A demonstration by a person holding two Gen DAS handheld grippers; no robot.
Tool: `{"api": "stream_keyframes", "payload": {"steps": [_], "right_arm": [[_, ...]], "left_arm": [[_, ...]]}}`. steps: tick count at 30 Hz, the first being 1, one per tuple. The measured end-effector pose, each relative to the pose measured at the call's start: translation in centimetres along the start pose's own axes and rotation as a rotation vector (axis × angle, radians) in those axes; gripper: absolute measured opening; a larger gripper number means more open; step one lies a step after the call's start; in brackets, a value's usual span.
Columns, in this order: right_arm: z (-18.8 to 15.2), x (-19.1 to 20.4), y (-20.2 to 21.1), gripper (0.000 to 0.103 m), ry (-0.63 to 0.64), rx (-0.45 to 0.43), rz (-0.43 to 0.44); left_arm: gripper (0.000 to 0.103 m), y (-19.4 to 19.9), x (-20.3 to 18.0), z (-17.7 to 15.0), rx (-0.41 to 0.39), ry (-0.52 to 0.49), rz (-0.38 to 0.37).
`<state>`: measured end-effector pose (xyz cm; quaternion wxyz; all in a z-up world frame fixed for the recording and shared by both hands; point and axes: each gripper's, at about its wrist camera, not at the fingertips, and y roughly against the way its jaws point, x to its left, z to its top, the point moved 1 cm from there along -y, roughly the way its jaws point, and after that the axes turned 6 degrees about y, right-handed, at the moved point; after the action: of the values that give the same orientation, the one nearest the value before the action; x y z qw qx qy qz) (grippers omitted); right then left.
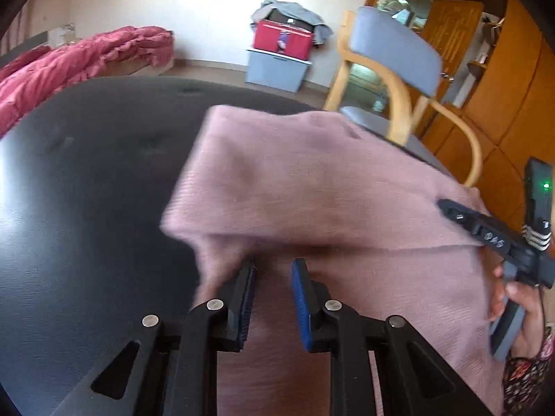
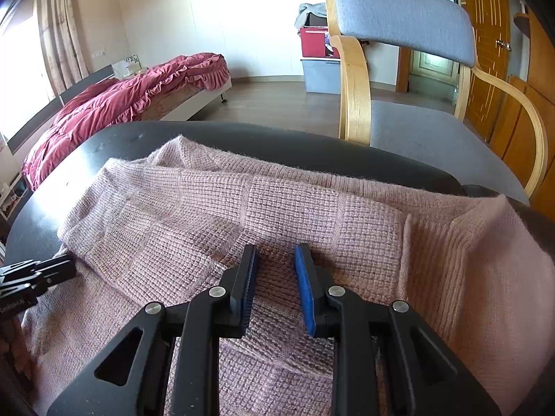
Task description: Fold clothes
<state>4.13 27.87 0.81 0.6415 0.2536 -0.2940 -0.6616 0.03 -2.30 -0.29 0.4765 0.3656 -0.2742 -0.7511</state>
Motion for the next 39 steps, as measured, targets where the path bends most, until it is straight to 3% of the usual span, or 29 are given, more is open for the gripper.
{"api": "stream_keyframes", "payload": {"steps": [5, 7, 10, 15, 18, 21, 26, 27, 31, 32, 34, 37, 39], "right_arm": [[0.0, 0.0, -0.1, 0.025, 0.002, 0.0, 0.0], [0.1, 0.0, -0.1, 0.025, 0.003, 0.0, -0.002], [0.1, 0.1, -0.1, 0.025, 0.006, 0.001, -0.006], [0.0, 0.2, -0.1, 0.025, 0.006, 0.0, -0.007], [0.0, 0.1, -0.1, 0.025, 0.002, -0.001, -0.003], [0.0, 0.0, -0.1, 0.025, -0.001, -0.001, 0.001], [0.0, 0.0, -0.2, 0.025, -0.003, -0.001, 0.003], [0.0, 0.0, -0.2, 0.025, -0.003, -0.001, 0.003], [0.0, 0.0, -0.2, 0.025, -0.001, 0.0, 0.0], [0.0, 0.0, -0.2, 0.025, 0.001, 0.0, -0.001], [0.0, 0.0, -0.2, 0.025, 0.003, 0.001, -0.003], [0.0, 0.1, -0.2, 0.025, 0.004, 0.001, -0.003], [0.0, 0.1, -0.2, 0.025, 0.003, 0.0, -0.002]], "left_arm": [[0.021, 1.2, 3.0, -0.5, -0.013, 0.084, -0.031], [0.023, 1.5, 3.5, -0.8, -0.009, 0.092, 0.029], [0.023, 2.1, 3.0, -0.4, 0.009, 0.102, 0.058], [0.024, 2.9, 0.0, 0.9, -0.068, 0.083, -0.007], [0.024, 0.4, -1.6, 0.6, -0.009, -0.002, 0.049], [0.024, -0.3, -1.9, -0.4, -0.001, -0.084, 0.066], [0.025, 1.6, -1.6, -2.9, 0.003, -0.266, 0.128], [0.031, 2.1, -1.6, -3.4, 0.004, -0.302, 0.141], [0.032, 3.3, -2.4, -6.2, -0.092, -0.597, 0.269], [0.032, 3.5, -2.6, -6.2, -0.1, -0.613, 0.287], [0.031, 4.1, -2.9, -5.3, -0.117, -0.575, 0.29], [0.031, 5.9, -4.0, -2.2, -0.214, -0.388, 0.194], [0.031, 6.6, -5.3, -0.9, -0.252, -0.294, 0.088]]}}
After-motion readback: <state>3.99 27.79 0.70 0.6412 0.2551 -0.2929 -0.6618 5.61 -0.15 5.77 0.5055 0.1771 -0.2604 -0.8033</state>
